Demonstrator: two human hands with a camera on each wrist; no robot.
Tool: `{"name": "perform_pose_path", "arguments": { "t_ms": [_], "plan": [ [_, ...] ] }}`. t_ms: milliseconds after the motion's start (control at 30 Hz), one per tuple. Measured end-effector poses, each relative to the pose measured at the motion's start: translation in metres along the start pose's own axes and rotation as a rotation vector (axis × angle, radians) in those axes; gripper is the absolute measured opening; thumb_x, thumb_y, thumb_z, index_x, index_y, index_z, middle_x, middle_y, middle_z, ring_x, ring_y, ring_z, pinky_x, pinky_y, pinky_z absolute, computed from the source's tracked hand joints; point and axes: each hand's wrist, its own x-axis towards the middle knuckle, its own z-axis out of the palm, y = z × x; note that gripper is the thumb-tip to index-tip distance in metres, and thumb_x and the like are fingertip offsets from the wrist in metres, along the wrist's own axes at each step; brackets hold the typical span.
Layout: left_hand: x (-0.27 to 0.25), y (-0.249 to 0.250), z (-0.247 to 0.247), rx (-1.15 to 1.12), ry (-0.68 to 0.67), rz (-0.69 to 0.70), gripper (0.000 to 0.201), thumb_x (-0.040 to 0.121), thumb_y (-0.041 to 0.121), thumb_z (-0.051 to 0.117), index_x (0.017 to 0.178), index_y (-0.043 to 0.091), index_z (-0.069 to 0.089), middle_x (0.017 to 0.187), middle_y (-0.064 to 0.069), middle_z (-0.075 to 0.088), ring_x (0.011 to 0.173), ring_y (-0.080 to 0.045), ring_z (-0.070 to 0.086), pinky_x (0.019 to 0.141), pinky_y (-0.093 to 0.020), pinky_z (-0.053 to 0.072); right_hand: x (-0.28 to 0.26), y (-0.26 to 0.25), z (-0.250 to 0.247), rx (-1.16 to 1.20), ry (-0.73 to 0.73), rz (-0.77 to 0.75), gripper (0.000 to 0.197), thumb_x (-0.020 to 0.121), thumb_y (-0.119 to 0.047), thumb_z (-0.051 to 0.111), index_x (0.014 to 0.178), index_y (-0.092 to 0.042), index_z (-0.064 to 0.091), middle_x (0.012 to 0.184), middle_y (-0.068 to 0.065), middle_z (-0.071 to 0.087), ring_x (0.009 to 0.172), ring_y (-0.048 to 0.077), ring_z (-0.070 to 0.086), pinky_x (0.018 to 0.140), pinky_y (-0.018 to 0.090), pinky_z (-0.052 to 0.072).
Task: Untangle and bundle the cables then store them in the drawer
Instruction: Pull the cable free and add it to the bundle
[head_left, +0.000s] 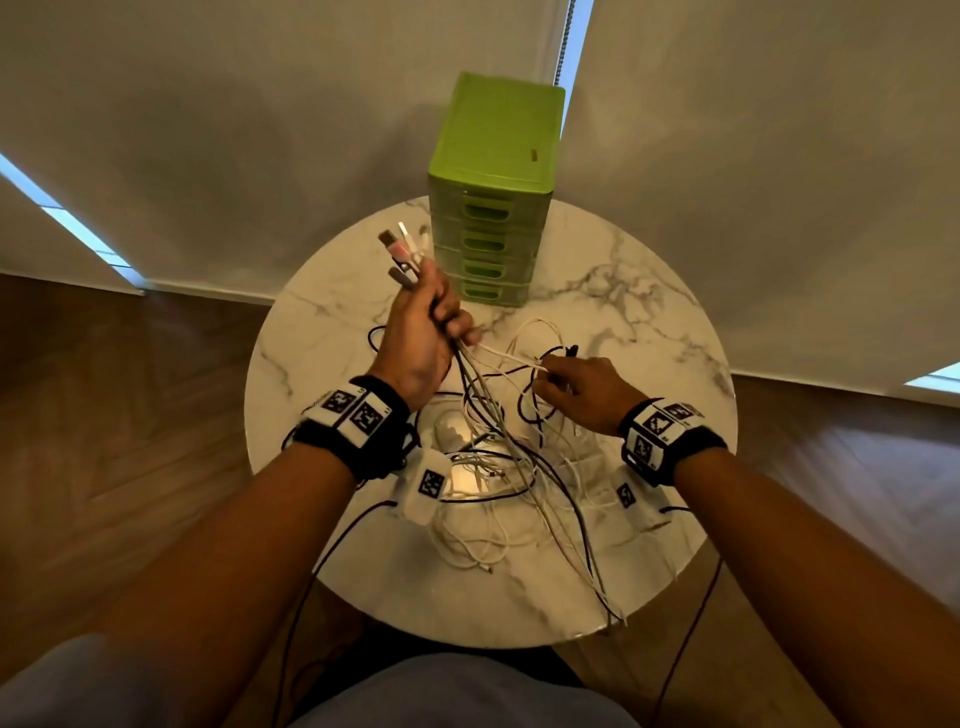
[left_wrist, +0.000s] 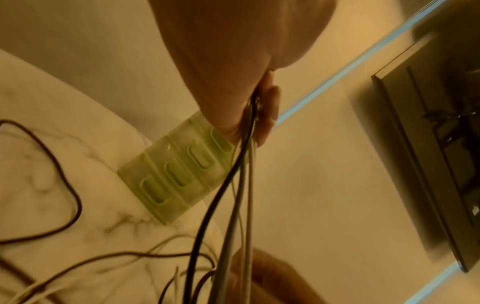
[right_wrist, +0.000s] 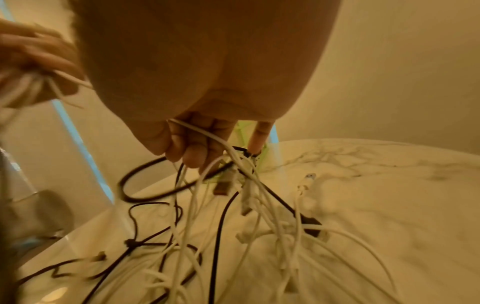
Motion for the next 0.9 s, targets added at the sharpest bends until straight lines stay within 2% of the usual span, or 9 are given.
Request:
{"name": "perform_pose_path", "arguments": {
  "t_ms": [133,333,433,500,600,667,733,833,900],
  "plan": [
    [0.009,0.033,-0.005,0.022,-0.033,0.079,0.043,0.109,0.043,0.034,0.071,0.024,0.037,0.057,0.008,0.026,0.048,-0.008,0.019,0.051,-0.027,0.019,0.016,0.018,-0.001,0.061,-0.053,0.065,0.022,0.104,-0.037,0.045,0.089,-0.022,0.051,0.074,-0.004,0.056,0.074,0.026,0.06,0.073,0.041,0.049],
    [0.012,0.083,-0.016,0.111,-0.01,0.212,0.042,0.107,0.031,0.039,0.065,0.024,0.039,0.054,0.007,0.022,0.048,-0.011,0.017,0.049,-0.027,0.021,0.024,0.052,-0.018,0.112,-0.096,0.174,0.037,0.102,-0.049,0.043,0.077,-0.026,0.059,0.073,-0.007,0.062,0.073,0.019,0.06,0.074,0.035,0.046],
    [0.013,0.07,-0.02,0.28,0.032,0.154,0.047,0.103,0.023,0.047,0.056,0.025,0.041,0.049,0.01,0.03,0.046,-0.01,0.024,0.052,-0.027,0.024,0.029,0.046,-0.04,0.199,0.069,0.2,0.048,0.102,-0.05,0.042,0.071,-0.019,0.063,0.07,-0.003,0.066,0.07,0.015,0.061,0.074,0.033,0.046],
    [0.009,0.046,-0.018,0.519,0.051,0.075,0.046,0.105,0.031,0.048,0.06,0.023,0.048,0.051,0.007,0.044,0.051,-0.012,0.037,0.057,-0.028,0.03,0.03,0.026,-0.057,0.272,0.239,0.171,0.048,0.104,-0.045,0.043,0.072,-0.014,0.062,0.07,-0.001,0.065,0.068,0.009,0.059,0.071,0.027,0.043],
    [0.006,0.017,-0.01,0.707,0.007,-0.009,0.048,0.107,0.044,0.038,0.08,0.015,0.065,0.079,0.0,0.075,0.067,-0.012,0.054,0.06,-0.026,0.039,0.027,-0.011,-0.071,0.36,0.361,0.074,0.042,0.104,-0.041,0.045,0.073,-0.015,0.056,0.07,0.001,0.061,0.065,0.007,0.056,0.068,0.021,0.041],
    [0.007,0.007,0.003,0.711,-0.01,-0.023,0.053,0.108,0.048,0.032,0.096,0.015,0.071,0.097,0.0,0.079,0.07,-0.006,0.057,0.058,-0.024,0.036,0.022,-0.034,-0.071,0.389,0.339,0.012,0.035,0.104,-0.038,0.046,0.073,-0.025,0.053,0.066,-0.003,0.058,0.061,0.004,0.054,0.063,0.021,0.042],
    [0.01,0.003,0.017,0.637,-0.015,-0.043,0.053,0.108,0.045,0.032,0.103,0.013,0.074,0.098,0.0,0.078,0.069,0.0,0.061,0.06,-0.021,0.039,0.016,-0.052,-0.071,0.364,0.289,-0.059,0.03,0.104,-0.034,0.048,0.075,-0.036,0.053,0.065,-0.015,0.055,0.061,-0.004,0.052,0.06,0.012,0.038],
    [0.017,-0.001,0.03,0.531,-0.045,-0.063,0.052,0.106,0.047,0.038,0.091,0.018,0.078,0.093,-0.003,0.078,0.08,-0.006,0.068,0.075,-0.03,0.043,0.012,-0.067,-0.066,0.323,0.194,-0.115,0.021,0.105,-0.036,0.046,0.099,-0.031,0.065,0.083,-0.018,0.063,0.072,-0.008,0.056,0.066,0.013,0.04],
    [0.019,0.0,0.036,0.488,-0.051,-0.066,0.051,0.106,0.046,0.04,0.077,0.02,0.073,0.088,-0.002,0.078,0.082,-0.011,0.069,0.079,-0.033,0.043,0.011,-0.068,-0.057,0.335,0.153,-0.088,0.026,0.105,-0.039,0.044,0.084,-0.03,0.057,0.074,-0.006,0.058,0.063,-0.003,0.052,0.06,0.02,0.038]
  ]
}}
